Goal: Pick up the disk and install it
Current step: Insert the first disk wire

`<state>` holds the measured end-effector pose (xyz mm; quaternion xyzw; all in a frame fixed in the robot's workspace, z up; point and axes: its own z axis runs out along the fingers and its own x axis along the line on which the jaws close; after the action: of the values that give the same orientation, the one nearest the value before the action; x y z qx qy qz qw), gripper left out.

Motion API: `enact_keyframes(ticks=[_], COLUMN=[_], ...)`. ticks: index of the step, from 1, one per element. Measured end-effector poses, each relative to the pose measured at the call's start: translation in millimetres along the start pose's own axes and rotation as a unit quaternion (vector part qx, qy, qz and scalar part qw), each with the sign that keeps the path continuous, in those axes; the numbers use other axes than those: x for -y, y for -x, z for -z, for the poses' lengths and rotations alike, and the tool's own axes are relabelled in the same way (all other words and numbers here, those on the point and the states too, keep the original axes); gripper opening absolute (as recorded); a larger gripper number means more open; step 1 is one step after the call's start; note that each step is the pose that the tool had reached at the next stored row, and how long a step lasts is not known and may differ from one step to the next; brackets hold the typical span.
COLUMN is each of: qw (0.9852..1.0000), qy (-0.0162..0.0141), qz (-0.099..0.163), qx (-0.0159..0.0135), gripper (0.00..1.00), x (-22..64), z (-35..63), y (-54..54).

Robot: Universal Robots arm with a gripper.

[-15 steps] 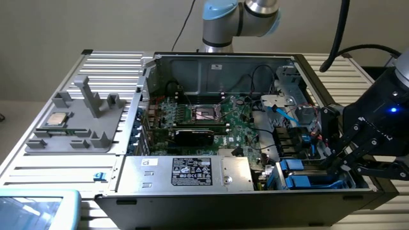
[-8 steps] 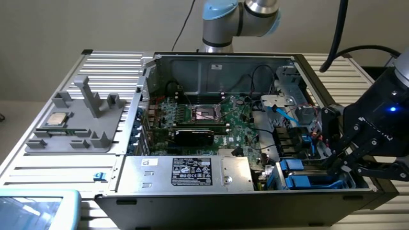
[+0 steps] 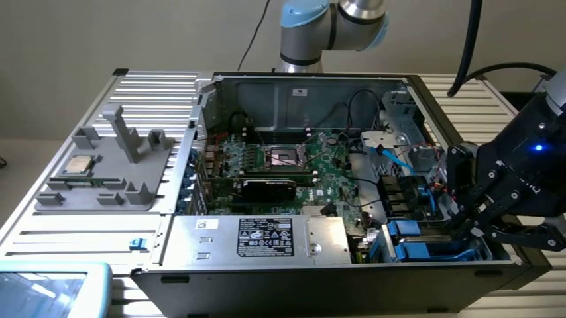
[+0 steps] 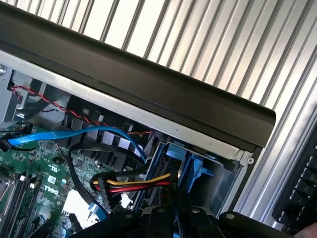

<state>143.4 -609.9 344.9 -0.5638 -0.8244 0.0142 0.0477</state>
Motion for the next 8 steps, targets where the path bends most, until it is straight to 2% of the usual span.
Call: enact_keyframes(ticks=[8], qw=[0.9995], qy=[0.0019], qz=[-0.030], qx=[-0.0023], gripper=[0.16], x=[1.4], z=[-0.2], y=[-0.5])
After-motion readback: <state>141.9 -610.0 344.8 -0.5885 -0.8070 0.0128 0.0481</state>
